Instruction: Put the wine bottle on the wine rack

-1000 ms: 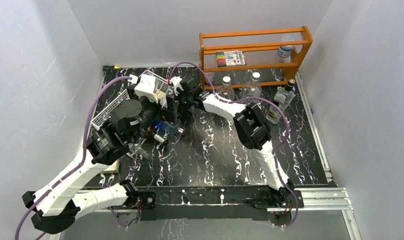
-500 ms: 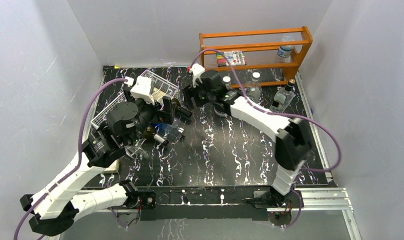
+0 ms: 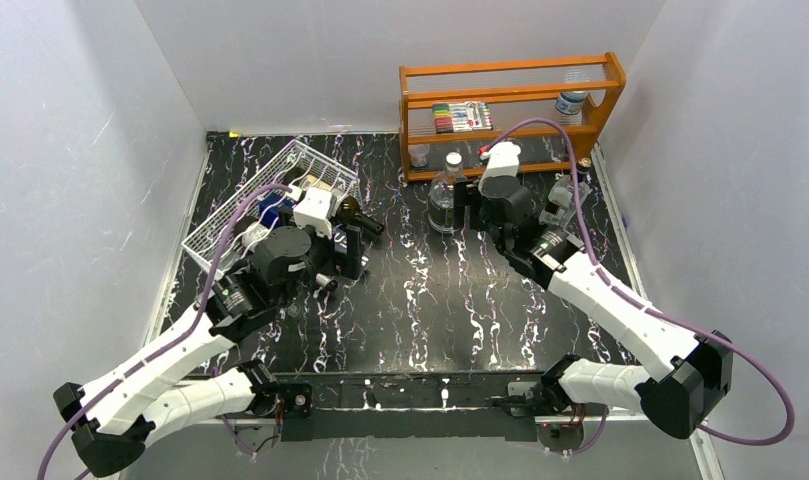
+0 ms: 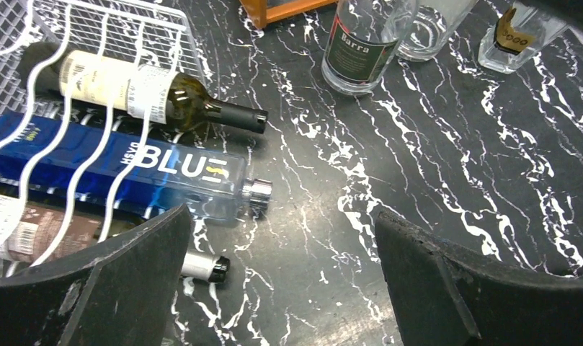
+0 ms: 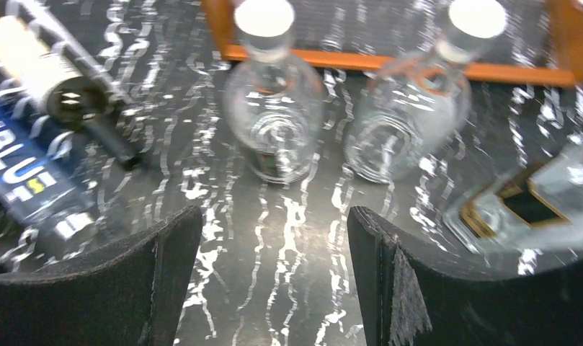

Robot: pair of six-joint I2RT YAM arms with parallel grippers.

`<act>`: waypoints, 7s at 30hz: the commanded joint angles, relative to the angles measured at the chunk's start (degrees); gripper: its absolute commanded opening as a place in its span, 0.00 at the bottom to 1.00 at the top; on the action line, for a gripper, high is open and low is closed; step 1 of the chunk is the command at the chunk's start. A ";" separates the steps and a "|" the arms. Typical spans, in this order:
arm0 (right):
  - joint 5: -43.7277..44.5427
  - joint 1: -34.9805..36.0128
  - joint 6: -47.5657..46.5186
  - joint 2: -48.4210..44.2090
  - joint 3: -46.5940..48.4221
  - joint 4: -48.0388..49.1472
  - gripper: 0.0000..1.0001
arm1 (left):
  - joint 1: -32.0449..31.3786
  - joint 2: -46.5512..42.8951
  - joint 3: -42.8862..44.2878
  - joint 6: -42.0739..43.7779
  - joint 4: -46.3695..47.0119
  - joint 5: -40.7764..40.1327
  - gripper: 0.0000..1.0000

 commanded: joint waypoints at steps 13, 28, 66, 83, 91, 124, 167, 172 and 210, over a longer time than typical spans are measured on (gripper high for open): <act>17.21 -23.14 6.81 3.55 14.64 -8.17 0.84 | -0.09 1.01 -5.94 -11.69 4.77 2.71 0.98; 2.75 -35.45 0.52 14.27 18.29 -5.55 0.64 | -0.04 2.35 -5.71 -10.96 4.62 3.70 0.98; -42.78 -28.57 1.60 1.26 14.31 -18.46 0.00 | -0.08 2.87 -9.45 -6.62 16.04 11.13 0.98; -63.71 -28.00 8.36 -2.31 -4.51 -0.06 0.00 | -0.09 10.31 -12.72 2.37 28.31 27.93 0.98; -65.65 -28.01 8.15 -4.35 -7.14 3.88 0.00 | -0.08 24.78 -5.87 13.04 29.99 37.04 0.98; -71.74 -27.86 9.92 -5.31 -9.38 7.08 0.00 | 0.51 42.28 2.34 19.27 26.08 47.17 0.92; -72.07 -27.86 10.13 -8.40 -4.52 2.16 0.68 | 0.95 24.04 -6.92 51.30 41.47 35.99 0.00; -70.14 -27.81 5.29 -9.17 -0.31 -3.44 0.75 | 0.98 24.75 -3.93 66.83 37.50 34.40 0.00; -58.97 -10.03 -9.77 -0.83 0.43 -21.91 0.77 | 3.16 26.55 -10.07 97.20 56.47 34.30 0.00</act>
